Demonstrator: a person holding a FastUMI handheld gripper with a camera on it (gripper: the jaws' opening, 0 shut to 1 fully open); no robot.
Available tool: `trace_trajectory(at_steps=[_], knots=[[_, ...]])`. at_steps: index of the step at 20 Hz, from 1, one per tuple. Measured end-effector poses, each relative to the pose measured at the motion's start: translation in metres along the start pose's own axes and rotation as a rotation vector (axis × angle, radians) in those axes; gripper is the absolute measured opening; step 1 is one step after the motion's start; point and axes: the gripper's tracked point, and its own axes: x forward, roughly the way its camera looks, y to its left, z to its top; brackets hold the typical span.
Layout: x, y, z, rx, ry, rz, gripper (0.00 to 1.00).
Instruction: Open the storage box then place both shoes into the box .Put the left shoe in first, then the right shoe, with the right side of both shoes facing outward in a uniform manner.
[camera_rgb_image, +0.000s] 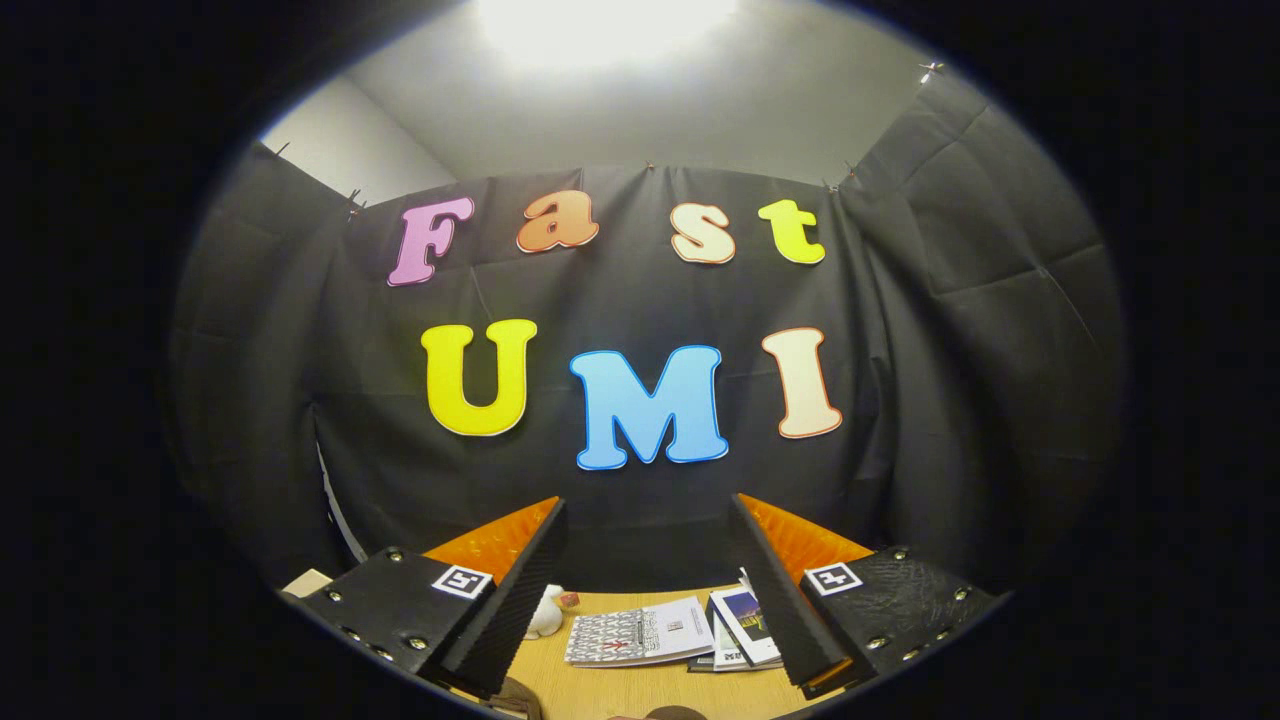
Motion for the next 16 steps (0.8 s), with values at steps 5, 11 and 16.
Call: trace_trajectory(at_steps=[5, 11, 16], knots=[[0.007, 0.007, -0.005, 0.010, 0.012, 0.013, 0.98], [0.009, 0.021, -0.017, 0.039, 0.031, 0.035, 0.98], [0.007, 0.058, -0.071, 0.059, 0.164, 0.130, 0.99]])
